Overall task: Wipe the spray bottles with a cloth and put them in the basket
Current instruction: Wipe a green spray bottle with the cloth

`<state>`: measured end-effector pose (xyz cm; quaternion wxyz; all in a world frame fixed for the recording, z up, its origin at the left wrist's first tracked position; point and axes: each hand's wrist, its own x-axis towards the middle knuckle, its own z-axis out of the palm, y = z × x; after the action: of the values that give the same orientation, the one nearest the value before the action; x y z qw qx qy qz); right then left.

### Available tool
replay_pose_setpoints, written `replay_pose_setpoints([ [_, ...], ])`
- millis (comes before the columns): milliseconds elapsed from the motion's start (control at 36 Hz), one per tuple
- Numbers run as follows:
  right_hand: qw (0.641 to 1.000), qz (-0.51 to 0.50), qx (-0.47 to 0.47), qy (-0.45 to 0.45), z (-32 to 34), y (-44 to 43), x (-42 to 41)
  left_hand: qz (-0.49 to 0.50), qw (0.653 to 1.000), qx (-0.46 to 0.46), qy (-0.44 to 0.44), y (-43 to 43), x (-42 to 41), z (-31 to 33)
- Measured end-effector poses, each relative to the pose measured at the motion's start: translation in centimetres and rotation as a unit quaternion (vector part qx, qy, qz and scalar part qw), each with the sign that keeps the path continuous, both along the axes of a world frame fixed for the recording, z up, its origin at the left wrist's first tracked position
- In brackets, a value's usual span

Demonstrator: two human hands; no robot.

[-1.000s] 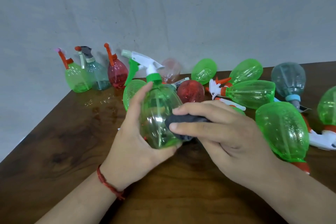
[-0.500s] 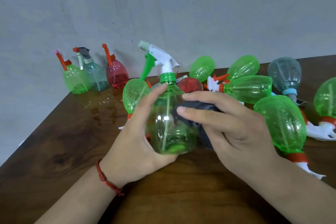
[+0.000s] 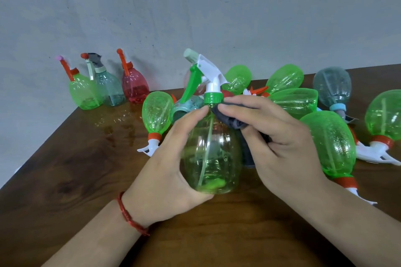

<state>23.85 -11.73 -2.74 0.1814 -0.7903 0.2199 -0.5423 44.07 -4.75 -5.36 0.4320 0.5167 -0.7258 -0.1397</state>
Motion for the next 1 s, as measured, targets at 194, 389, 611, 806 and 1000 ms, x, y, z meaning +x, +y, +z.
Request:
replay_pose_setpoints([
  [194,0.997,0.043,-0.051,0.039,-1.0,-0.3,-0.2,0.049,0.992,-0.052,0.106,-0.1,-0.7,0.6],
  [389,0.983,0.079,-0.118,0.114,-1.1,-0.3,-0.1,0.101,0.979,-0.076,0.161,-0.5,0.4,0.6],
  [611,0.992,0.031,-0.099,0.071,-1.2,-0.2,-0.2,0.018,0.989,-0.017,0.145,-0.2,0.1,0.9],
  [806,1.0,-0.011,-0.019,0.01,-0.6,-0.8,-0.3,-0.04,0.996,0.0,0.078,0.2,-0.5,0.9],
  [1000,0.991,0.04,0.112,-0.063,0.0,-1.1,-0.5,-0.05,0.998,-0.001,0.038,0.3,-0.8,1.2],
])
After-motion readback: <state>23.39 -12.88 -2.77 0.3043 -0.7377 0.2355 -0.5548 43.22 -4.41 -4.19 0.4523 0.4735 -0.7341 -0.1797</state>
